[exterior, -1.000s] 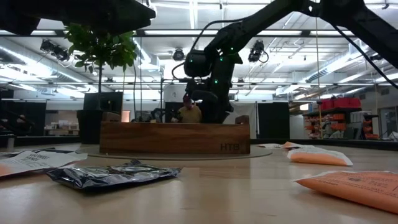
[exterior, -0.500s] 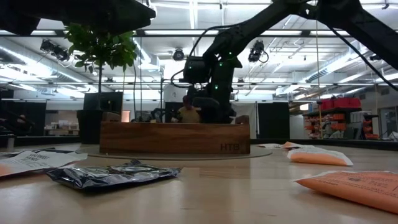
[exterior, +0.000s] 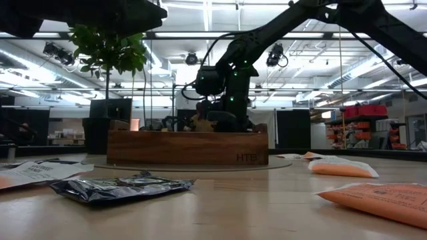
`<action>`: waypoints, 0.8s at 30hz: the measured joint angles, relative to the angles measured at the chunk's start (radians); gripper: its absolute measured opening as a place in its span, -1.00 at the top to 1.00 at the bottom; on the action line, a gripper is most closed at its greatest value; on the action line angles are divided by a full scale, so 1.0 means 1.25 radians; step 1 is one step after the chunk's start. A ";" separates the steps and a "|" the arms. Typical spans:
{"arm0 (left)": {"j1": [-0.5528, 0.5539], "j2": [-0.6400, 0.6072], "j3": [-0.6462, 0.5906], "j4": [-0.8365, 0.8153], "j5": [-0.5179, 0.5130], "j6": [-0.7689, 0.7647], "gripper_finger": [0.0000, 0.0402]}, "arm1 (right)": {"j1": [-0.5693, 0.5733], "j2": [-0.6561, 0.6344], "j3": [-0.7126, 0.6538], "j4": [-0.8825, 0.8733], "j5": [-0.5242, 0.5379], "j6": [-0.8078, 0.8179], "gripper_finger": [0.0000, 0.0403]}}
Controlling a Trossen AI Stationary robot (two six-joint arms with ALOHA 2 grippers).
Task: Pick & Place Tea
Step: Put the right yellow tea bag into the left section of the wooden organizer
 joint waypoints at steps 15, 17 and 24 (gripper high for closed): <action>0.000 0.000 0.000 0.000 0.000 0.000 0.05 | 0.000 0.002 0.000 0.001 0.001 0.000 -0.20; 0.000 0.000 0.000 0.000 0.000 0.000 0.05 | 0.000 0.002 -0.001 0.002 0.001 -0.001 -0.14; 0.000 0.000 0.000 -0.001 0.000 0.000 0.05 | 0.000 -0.001 -0.002 0.003 -0.002 -0.004 0.06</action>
